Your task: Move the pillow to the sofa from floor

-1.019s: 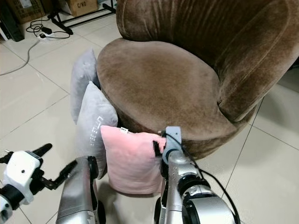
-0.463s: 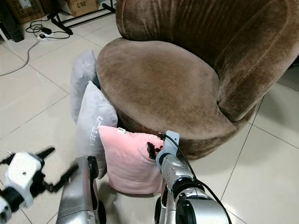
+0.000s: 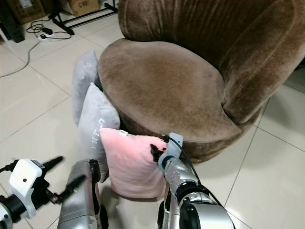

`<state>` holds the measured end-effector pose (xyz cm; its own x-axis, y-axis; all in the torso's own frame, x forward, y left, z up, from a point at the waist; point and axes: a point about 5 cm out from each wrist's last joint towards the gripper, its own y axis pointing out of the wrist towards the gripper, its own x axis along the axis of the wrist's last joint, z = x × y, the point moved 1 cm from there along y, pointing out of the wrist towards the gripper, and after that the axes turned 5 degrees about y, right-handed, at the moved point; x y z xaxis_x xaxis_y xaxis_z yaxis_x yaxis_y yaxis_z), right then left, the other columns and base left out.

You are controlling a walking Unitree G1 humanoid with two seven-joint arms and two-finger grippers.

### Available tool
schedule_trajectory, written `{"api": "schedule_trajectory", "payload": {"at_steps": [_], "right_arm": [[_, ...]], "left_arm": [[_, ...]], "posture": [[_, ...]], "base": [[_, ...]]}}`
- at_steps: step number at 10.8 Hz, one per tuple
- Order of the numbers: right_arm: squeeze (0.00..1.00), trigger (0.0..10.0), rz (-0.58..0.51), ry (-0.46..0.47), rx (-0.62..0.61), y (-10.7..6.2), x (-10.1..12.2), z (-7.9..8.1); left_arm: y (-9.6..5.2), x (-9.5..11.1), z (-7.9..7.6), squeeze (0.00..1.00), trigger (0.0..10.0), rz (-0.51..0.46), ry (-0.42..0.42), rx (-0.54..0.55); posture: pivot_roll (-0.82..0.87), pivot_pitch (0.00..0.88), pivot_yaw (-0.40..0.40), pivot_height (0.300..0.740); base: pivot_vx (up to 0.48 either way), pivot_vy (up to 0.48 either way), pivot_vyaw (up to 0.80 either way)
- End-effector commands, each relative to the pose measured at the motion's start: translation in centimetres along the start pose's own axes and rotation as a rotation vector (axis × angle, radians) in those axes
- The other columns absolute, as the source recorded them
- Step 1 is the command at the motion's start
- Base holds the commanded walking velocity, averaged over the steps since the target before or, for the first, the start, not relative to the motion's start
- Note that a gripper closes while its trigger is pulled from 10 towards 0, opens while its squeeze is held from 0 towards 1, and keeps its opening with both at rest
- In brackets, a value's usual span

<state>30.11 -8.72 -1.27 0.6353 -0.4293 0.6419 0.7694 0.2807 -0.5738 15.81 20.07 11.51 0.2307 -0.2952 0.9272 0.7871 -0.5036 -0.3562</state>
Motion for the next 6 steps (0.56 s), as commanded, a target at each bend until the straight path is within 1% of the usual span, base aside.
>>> {"api": "schedule_trajectory", "payload": {"at_steps": [1,4,6], "right_arm": [[0.0,0.0,0.015,0.009,0.026,0.0,-0.4,0.2],[0.0,0.0,0.032,0.02,0.073,-0.1,-1.1,0.5],[0.0,0.0,0.041,0.023,0.101,-0.1,-1.2,0.8]], "left_arm": [[-0.3,0.3,-0.4,0.02,10.0,-0.008,-0.036,-0.042],[-1.3,0.7,-1.8,0.0,10.0,-0.006,-0.105,-0.177],[-1.3,0.8,-1.5,0.0,10.0,-0.003,-0.101,-0.171]], "posture": [[0.15,0.09,-0.014,0.456],[0.15,0.071,-0.027,0.456],[0.15,0.064,-0.029,0.456]], "base": [[0.0,0.0,0.0],[0.0,0.0,0.0],[0.0,0.0,0.0]]}}
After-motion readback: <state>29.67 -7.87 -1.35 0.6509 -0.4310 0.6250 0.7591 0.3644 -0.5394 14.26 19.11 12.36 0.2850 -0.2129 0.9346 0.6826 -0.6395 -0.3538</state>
